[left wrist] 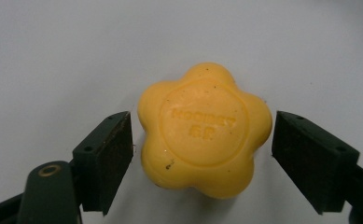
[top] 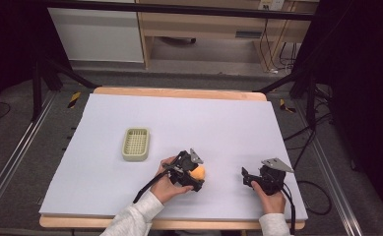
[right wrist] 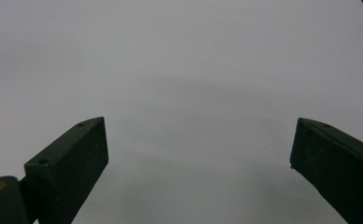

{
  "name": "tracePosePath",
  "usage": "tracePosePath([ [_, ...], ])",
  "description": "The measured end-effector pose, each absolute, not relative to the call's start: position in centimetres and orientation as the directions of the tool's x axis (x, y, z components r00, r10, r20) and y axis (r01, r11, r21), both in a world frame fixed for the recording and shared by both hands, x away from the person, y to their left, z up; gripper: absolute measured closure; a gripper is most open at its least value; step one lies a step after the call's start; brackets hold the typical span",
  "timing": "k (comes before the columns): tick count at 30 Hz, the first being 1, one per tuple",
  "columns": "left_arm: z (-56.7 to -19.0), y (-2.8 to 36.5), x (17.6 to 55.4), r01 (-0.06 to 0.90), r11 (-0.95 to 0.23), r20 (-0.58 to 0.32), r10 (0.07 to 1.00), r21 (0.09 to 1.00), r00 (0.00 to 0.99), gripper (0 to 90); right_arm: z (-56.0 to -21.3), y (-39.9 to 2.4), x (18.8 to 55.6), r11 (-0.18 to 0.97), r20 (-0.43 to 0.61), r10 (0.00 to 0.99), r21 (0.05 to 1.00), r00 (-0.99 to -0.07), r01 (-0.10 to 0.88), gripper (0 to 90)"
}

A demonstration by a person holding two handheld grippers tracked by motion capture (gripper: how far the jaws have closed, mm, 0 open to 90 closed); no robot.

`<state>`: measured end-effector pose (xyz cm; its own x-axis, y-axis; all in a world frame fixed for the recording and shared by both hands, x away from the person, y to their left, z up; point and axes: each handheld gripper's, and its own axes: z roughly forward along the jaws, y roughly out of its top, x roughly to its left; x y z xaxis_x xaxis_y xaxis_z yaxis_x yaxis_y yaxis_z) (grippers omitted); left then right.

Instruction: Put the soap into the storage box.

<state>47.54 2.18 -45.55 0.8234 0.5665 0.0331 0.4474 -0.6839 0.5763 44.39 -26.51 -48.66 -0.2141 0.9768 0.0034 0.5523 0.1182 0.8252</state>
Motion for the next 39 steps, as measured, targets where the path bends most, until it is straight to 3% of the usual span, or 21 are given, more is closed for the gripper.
tracePosePath([
  [39,-46.43,1.41,47.95,0.461,-0.701,0.038,0.569,0.544,0.821,25.6,-48.65,-26.5,44.37,0.114,0.005,0.978,0.826,-0.21,0.552,4.8],
])
